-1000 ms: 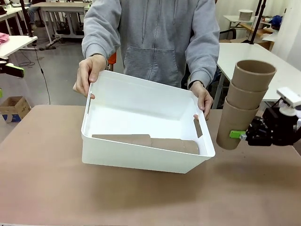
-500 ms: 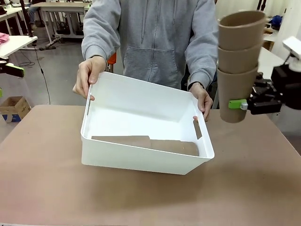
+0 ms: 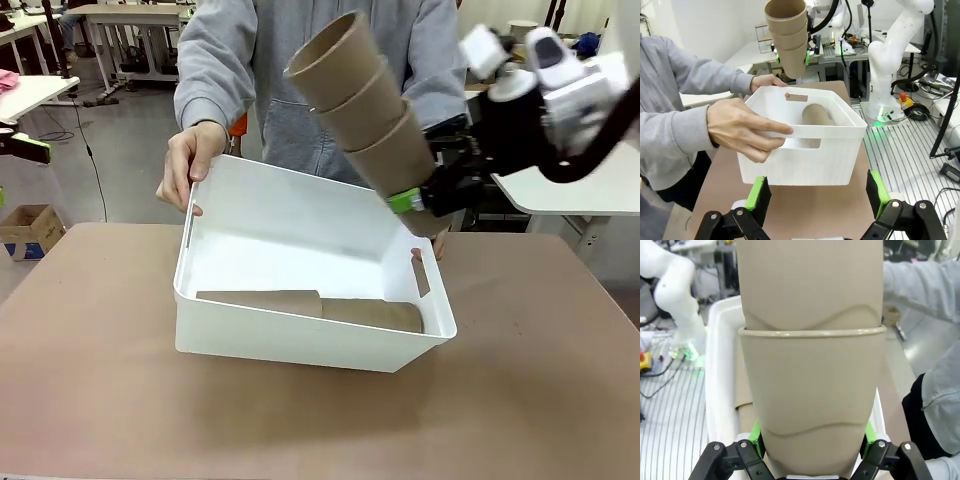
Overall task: Stack the cups and store them in the basket.
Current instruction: Place the stack of Reusable plastic cups into the Pantry Basket.
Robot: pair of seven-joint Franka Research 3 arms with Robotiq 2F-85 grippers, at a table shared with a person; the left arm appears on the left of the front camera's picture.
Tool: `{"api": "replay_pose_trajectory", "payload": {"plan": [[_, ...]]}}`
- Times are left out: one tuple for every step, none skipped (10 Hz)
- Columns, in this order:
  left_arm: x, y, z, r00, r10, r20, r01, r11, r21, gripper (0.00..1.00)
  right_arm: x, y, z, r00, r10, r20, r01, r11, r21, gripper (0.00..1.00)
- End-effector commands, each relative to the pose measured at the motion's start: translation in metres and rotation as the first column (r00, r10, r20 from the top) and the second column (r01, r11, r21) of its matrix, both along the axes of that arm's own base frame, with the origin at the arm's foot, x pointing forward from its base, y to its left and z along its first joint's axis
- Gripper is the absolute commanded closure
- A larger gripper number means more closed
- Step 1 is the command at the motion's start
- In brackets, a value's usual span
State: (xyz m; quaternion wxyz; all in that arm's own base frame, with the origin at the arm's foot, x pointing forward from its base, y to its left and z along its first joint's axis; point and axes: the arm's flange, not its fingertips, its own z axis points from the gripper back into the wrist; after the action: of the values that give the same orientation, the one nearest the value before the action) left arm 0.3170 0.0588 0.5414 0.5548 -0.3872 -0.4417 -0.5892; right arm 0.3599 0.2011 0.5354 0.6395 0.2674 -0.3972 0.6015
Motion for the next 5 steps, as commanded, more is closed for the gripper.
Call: {"api": "replay_pose_trajectory", "payload": {"plan": [[-0.001, -0.001, 0.003, 1.0, 0.003, -0.004, -0.003, 1.0, -0.015, 0.0, 0.033, 0.022, -0.002, 0.997, -0.062, -0.041, 0.058, 0.993, -0.102, 0.16], [-0.001, -0.001, 0.003, 1.0, 0.003, -0.004, -0.003, 1.0, -0.015, 0.0, 0.046, 0.033, -0.009, 0.995, -0.082, -0.048, 0.075, 0.988, -0.136, 0.16], [-0.001, -0.001, 0.003, 1.0, 0.003, -0.004, -0.003, 1.0, -0.015, 0.0, 0.057, 0.039, -0.02, 0.994, -0.095, -0.059, 0.084, 0.983, -0.165, 0.16], [-0.001, -0.001, 0.003, 1.0, 0.003, -0.004, -0.003, 1.0, -0.015, 0.0, 0.067, 0.046, -0.031, 0.992, -0.107, -0.062, 0.093, 0.975, -0.2, 0.16], [-0.001, -0.001, 0.003, 1.0, 0.003, -0.004, -0.003, 1.0, -0.015, 0.0, 0.079, 0.063, -0.042, 0.991, -0.12, -0.06, 0.102, 0.964, -0.245, 0.16]]}}
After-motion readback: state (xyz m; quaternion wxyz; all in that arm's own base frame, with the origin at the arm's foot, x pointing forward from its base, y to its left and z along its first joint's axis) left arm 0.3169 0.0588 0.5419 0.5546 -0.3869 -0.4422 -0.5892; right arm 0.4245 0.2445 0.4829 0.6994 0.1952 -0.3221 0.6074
